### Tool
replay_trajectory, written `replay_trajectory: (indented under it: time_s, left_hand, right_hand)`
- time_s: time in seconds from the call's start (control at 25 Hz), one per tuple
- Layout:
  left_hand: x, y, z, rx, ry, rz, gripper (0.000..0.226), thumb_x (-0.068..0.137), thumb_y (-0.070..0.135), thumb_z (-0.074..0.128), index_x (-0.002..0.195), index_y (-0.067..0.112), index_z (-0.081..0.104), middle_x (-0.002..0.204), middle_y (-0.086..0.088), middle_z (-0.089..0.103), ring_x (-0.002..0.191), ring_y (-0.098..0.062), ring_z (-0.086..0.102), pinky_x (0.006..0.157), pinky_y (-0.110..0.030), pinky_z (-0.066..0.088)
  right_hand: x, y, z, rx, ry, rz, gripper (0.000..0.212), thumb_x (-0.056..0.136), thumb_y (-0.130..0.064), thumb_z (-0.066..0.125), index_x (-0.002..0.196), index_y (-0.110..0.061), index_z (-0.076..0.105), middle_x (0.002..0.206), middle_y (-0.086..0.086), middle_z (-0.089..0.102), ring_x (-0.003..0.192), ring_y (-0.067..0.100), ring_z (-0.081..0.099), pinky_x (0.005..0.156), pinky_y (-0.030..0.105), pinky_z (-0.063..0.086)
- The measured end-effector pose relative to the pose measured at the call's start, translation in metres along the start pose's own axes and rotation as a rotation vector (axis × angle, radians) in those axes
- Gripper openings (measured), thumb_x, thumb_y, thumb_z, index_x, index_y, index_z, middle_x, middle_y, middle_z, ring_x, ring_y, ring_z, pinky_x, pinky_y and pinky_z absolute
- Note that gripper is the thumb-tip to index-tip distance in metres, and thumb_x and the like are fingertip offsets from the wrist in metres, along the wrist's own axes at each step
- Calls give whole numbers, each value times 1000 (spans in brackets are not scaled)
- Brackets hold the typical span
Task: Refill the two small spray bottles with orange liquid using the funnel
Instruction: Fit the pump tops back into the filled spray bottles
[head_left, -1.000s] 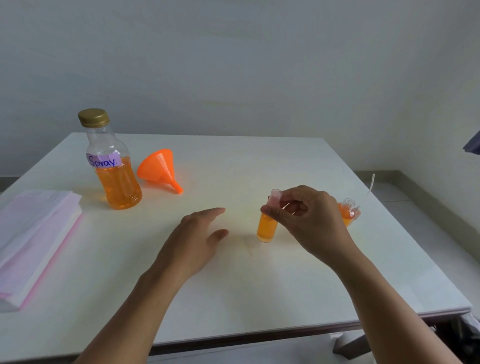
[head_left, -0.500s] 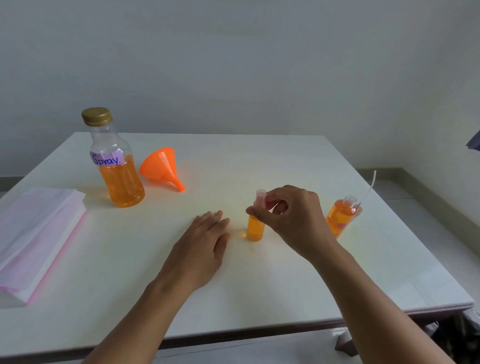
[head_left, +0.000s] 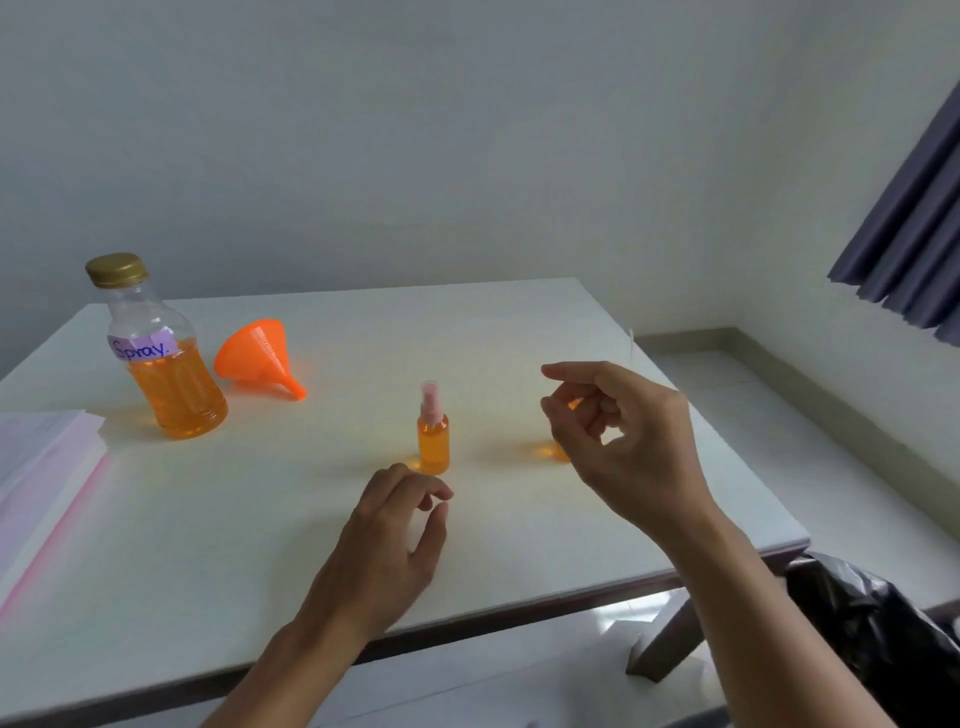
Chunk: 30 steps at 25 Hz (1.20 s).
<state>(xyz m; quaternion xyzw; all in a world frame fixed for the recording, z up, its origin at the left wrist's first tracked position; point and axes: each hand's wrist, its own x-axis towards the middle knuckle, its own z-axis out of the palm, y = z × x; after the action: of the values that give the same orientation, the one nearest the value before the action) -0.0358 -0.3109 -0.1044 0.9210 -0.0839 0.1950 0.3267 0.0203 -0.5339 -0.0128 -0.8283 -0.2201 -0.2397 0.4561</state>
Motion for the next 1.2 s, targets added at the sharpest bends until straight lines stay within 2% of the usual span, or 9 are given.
replay_trajectory:
  time_s: [0.16, 0.24, 0.36, 0.44, 0.56, 0.64, 0.76, 1.0, 1.2]
  left_hand:
    - [23, 46, 28, -147, 19, 5, 24, 90, 19, 66, 110, 30, 60, 98, 14, 56, 97, 2, 52, 77, -3, 40]
    - [45, 66, 44, -206, -15, -50, 37, 89, 25, 68, 123, 30, 54, 109, 14, 56, 100, 2, 52, 79, -3, 42]
    - [76, 80, 69, -260, -84, -206, 61, 87, 39, 68, 140, 32, 39, 131, 14, 49, 114, -5, 50, 90, -19, 45]
    - [90, 81, 85, -280, -106, -247, 70, 85, 46, 68, 144, 32, 34, 141, 12, 47, 122, -9, 49, 94, -24, 44]
    - [100, 76, 97, -339, -122, -261, 62, 84, 47, 69, 137, 32, 42, 132, 13, 54, 122, -11, 51, 92, -23, 43]
    - [99, 73, 97, -371, -113, -267, 48, 84, 45, 70, 126, 36, 49, 118, 16, 58, 113, -10, 56, 82, -17, 42]
    - [89, 66, 87, -400, -122, -252, 42, 86, 43, 68, 122, 37, 49, 113, 16, 60, 103, -6, 58, 76, -10, 41]
    - [74, 57, 78, -368, -219, -179, 43, 93, 42, 58, 133, 34, 47, 117, 6, 51, 111, -12, 55, 93, -24, 44]
    - [51, 61, 48, -433, -238, -215, 44, 91, 47, 57, 132, 38, 46, 130, 13, 58, 123, -9, 53, 101, -31, 43]
  right_hand:
    - [1, 38, -34, 122, 321, 143, 22, 88, -1, 62, 100, -15, 74, 75, 3, 71, 57, 32, 65, 57, 47, 56]
    - [2, 61, -34, 64, 403, 297, 20, 87, -3, 59, 96, -16, 72, 75, 2, 70, 60, 34, 66, 58, 47, 57]
    - [4, 92, -22, -31, 307, 538, 21, 91, -13, 63, 111, -18, 67, 85, 1, 70, 70, 18, 67, 57, 25, 51]
    - [7, 111, -13, -62, 191, 606, 32, 94, -29, 67, 124, -20, 61, 100, -1, 68, 78, 6, 64, 62, 20, 48]
    - [13, 134, 1, -122, 61, 601, 47, 88, -40, 75, 128, -24, 59, 113, -4, 62, 86, 10, 63, 75, 28, 54]
    - [18, 139, 7, -110, 59, 596, 33, 83, -33, 79, 112, -24, 66, 112, -5, 65, 85, 14, 64, 79, 33, 56]
    - [23, 134, 9, -41, 97, 591, 17, 83, -26, 80, 93, -20, 68, 96, -10, 72, 78, 8, 68, 71, 28, 54]
    - [18, 98, 4, 17, 104, 524, 17, 85, -33, 79, 95, -22, 70, 90, -15, 73, 85, 4, 70, 76, 28, 59]
    - [13, 49, -19, 88, -20, 412, 6, 90, -41, 72, 90, -38, 66, 87, -3, 73, 68, 10, 73, 68, 27, 60]
